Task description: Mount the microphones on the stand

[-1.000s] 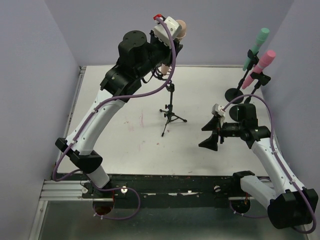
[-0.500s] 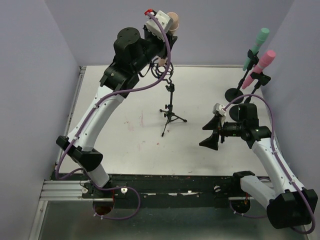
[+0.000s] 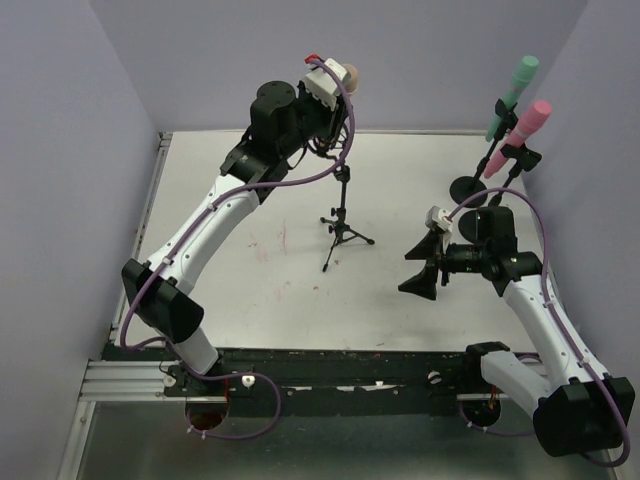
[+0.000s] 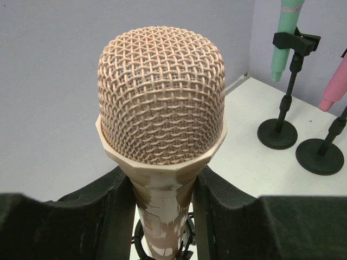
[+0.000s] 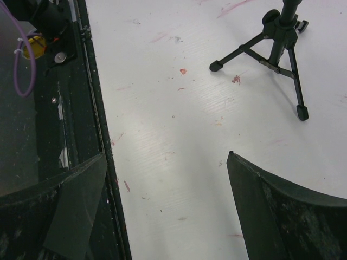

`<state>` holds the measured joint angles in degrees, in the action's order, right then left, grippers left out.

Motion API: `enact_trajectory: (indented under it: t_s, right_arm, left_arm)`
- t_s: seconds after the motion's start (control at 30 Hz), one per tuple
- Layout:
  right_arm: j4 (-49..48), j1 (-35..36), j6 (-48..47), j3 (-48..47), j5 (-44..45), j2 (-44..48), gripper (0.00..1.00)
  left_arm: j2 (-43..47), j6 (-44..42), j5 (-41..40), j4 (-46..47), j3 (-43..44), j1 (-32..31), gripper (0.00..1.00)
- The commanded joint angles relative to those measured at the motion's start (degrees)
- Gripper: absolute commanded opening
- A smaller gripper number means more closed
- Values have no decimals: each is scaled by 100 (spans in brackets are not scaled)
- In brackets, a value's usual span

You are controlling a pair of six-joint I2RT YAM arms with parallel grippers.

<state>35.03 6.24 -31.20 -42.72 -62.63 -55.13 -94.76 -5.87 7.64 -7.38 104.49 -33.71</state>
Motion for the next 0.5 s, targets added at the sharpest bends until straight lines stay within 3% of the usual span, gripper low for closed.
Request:
enact_trajectory:
  t_s: [0.0,0.13,0.2,0.33,0.37,0.47]
  right_arm:
    - [-101,-53,-114,62,-144,-41,100]
    - [-101,-70,-123,62,-162,-50,100]
    - [-110,-70,-132,62,-170,-50,100]
    - [-101,-88,-132,62,-162,-76,100]
    - [-93,-105,-132,62,-170,-76,100]
    - [-92,-132,-149,62,-179,-76,100]
  left_arm:
    - [370,147,379,605,-472,93,0]
    - [493,279,423,842,-833,181,5]
    - [529,332,423,817,-868,198,19]
    - [643,551,265,746,-904,190,67]
    - [704,560,212,746,-930,198,74]
    - [862,727,185,616,-922,199,82]
